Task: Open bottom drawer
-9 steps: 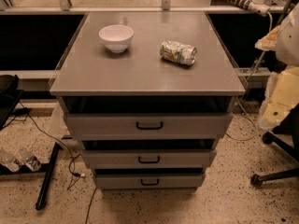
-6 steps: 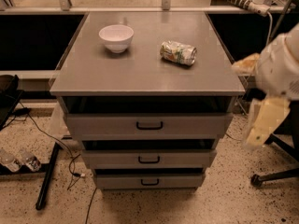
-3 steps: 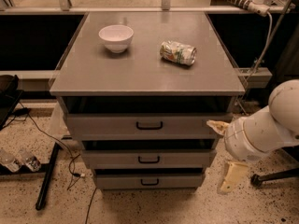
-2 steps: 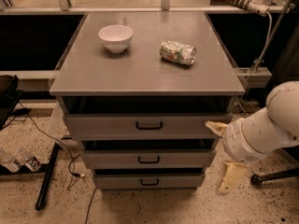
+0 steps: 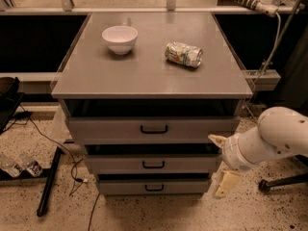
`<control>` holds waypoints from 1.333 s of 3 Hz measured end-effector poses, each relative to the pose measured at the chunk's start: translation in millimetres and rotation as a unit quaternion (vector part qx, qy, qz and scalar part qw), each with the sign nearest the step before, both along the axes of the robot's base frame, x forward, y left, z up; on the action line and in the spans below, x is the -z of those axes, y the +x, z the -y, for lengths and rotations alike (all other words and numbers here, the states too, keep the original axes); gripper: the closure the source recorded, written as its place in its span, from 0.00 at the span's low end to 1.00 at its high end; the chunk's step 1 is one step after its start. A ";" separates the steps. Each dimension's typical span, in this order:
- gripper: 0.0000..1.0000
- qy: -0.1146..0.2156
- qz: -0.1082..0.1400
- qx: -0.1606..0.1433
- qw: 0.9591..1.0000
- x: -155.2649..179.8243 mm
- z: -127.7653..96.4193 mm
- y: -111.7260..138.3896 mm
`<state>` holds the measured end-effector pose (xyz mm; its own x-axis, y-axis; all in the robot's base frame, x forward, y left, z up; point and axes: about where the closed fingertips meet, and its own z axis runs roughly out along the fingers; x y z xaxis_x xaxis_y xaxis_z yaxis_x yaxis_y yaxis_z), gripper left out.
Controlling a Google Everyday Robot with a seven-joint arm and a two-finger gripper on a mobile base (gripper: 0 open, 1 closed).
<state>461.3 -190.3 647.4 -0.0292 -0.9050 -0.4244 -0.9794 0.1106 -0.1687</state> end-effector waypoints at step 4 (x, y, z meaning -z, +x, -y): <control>0.00 0.039 0.037 0.011 0.998 148.5 12.2 31.8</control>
Offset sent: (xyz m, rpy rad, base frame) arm 0.0435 -0.0200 -0.1562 0.0957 -0.0770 -0.0327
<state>493.2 -202.5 498.9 -0.0147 -0.8682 -0.4960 -0.9617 0.1480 -0.2306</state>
